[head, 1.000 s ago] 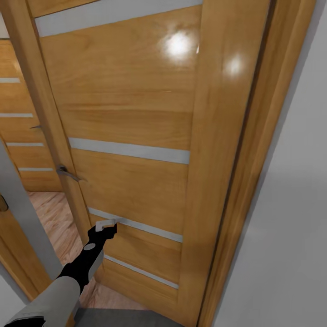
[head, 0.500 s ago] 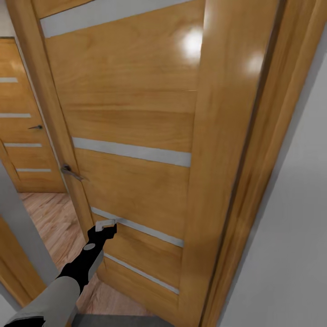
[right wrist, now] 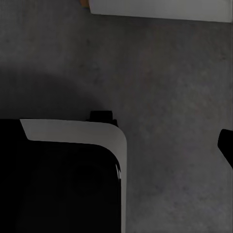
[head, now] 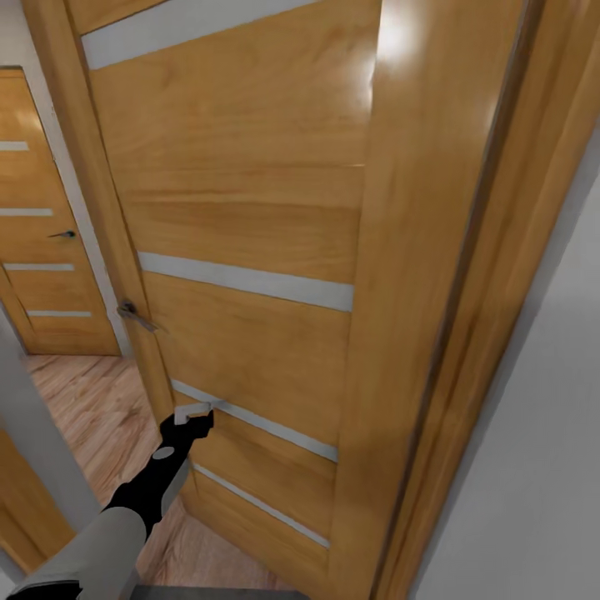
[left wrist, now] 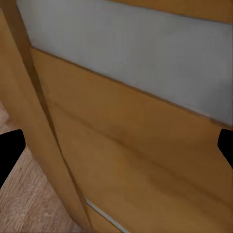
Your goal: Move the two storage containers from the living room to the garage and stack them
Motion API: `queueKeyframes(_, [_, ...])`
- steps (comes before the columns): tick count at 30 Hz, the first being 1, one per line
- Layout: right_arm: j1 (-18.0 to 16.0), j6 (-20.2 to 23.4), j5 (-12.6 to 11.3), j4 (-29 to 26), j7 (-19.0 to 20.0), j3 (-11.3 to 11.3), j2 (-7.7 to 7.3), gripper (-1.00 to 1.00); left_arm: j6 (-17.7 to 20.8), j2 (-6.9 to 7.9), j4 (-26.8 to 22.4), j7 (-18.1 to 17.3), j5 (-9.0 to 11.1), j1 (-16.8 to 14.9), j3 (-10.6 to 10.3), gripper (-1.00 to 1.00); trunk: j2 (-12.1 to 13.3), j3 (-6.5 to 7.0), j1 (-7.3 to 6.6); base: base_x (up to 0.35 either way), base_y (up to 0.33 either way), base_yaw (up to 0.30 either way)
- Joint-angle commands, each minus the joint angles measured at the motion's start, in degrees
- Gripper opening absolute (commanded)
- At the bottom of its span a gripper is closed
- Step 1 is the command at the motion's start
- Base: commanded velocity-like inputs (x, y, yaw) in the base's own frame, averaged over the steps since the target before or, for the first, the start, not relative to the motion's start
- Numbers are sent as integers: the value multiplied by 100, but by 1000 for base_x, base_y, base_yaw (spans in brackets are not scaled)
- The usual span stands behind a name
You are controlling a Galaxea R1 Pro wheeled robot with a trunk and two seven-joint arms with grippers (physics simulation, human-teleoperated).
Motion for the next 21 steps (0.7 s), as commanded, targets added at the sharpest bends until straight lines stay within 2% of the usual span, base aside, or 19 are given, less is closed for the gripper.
queueKeyframes(1, [-3, -19, 2, 5, -1, 3, -2, 100, -21, 7, -4, 4, -4, -7, 7, 100, -2, -4, 2, 158, 0, 0])
queueKeyframes(15, [-3, -19, 3, 5, -1, 3, -2, 100, -23, 21, -4, 3, -2, -6, 7, 100, -2, -4, 2, 36, 0, 0])
queueKeyframes(21, [-3, -19, 3, 5, -1, 3, -3, 100, -23, 21, -4, 4, -6, -6, 7, 100, -2, -4, 2, 158, 0, 0])
